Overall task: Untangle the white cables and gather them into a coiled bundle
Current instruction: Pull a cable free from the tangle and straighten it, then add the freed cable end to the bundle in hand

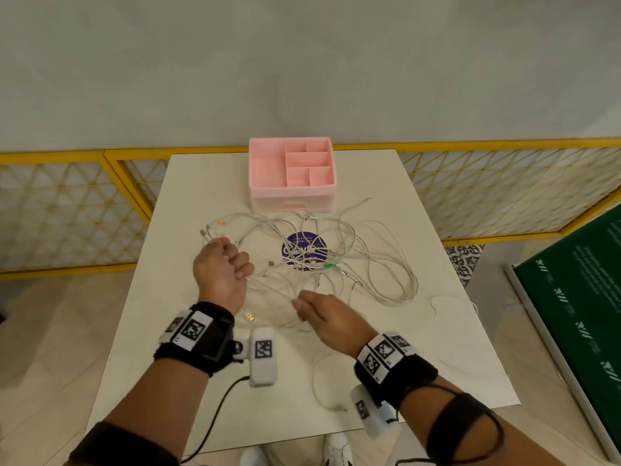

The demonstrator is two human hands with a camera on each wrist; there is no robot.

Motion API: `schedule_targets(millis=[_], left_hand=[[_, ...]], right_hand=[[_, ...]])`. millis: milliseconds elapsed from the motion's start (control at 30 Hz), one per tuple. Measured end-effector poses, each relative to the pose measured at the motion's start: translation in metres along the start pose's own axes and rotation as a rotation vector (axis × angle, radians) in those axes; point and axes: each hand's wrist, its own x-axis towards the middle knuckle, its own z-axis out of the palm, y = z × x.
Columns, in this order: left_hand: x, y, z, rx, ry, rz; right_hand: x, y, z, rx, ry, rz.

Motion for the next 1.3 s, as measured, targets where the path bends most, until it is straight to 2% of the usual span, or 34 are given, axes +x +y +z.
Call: schedule_targets(millis=[167,267,500,833,1100,1200,1300], left_hand=[[0.016,0.001,-0.017,0.047,0.053,0.043],[0.017,-0.011,-0.016,0.135,0.043,0.095],[0.029,-0.017,-0.03,0.256,0.112,0.143],[0.029,-0.026,-0.064,0.366,0.204,0.155],[0.018,-0.021,-0.071,0.386,0.207,0.188],[0.014,-0.016,-0.062,0.32,0.171,0.171],[0.012,-0.009,-0.059,0.228,0.115,0.122]], right_hand=[[-0.018,0.051,-0.034,-0.276,0.009,0.034],[-0.028,0.073,-0.051,-0.283,0.006,0.094],[-0.061,0.124,-0.085,-0.263,0.008,0.285],[-0.102,0.165,-0.141,-0.447,-0.006,0.482],[-0.101,0.162,-0.203,-0.731,0.216,0.568],[-0.094,0.174,-0.201,-0.789,0.311,0.542],[-0.098,0.2,-0.183,-0.821,0.269,0.623]])
